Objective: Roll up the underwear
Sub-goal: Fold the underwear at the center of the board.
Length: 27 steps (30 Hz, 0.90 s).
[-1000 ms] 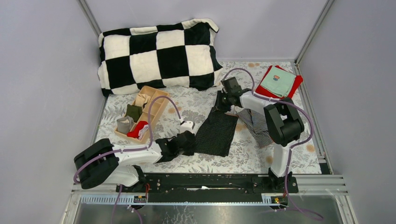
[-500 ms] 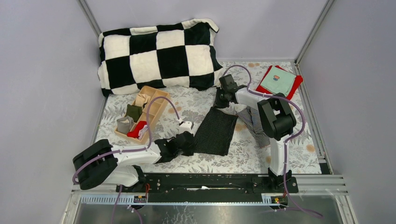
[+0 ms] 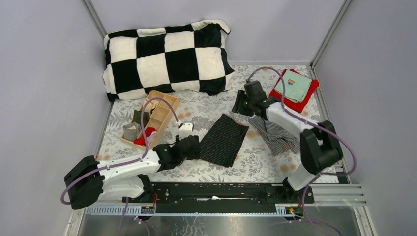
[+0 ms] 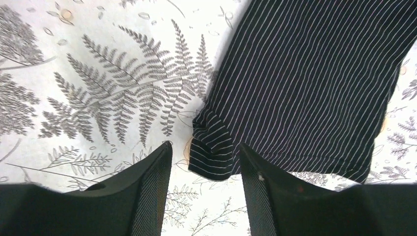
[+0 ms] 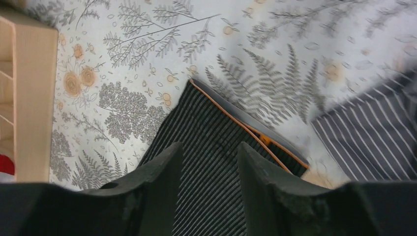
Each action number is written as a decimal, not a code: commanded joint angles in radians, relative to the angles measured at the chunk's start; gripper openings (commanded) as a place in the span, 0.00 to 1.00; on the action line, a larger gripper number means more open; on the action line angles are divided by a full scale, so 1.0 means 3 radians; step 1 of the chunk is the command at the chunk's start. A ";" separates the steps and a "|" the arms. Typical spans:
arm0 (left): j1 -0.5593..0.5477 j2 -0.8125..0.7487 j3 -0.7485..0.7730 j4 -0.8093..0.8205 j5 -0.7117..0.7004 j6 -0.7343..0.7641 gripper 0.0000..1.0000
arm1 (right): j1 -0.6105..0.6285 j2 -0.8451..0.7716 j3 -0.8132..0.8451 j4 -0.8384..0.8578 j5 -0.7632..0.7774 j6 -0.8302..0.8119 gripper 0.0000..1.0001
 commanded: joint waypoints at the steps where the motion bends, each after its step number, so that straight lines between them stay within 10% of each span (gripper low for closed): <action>1: 0.0029 -0.0146 0.0281 -0.0395 -0.0320 -0.0034 0.60 | -0.0073 -0.0491 -0.0422 -0.0190 0.0379 0.0169 0.57; 8: -0.0007 -0.0379 0.0650 -0.0670 -0.0494 0.0187 0.65 | -0.0209 -0.1017 -0.1113 -0.0121 0.0337 0.0483 0.74; 27: -0.0844 0.0894 0.1100 0.0354 -0.0219 0.0594 0.66 | -0.0637 -0.0413 -0.1496 0.0798 -0.0840 0.0661 0.63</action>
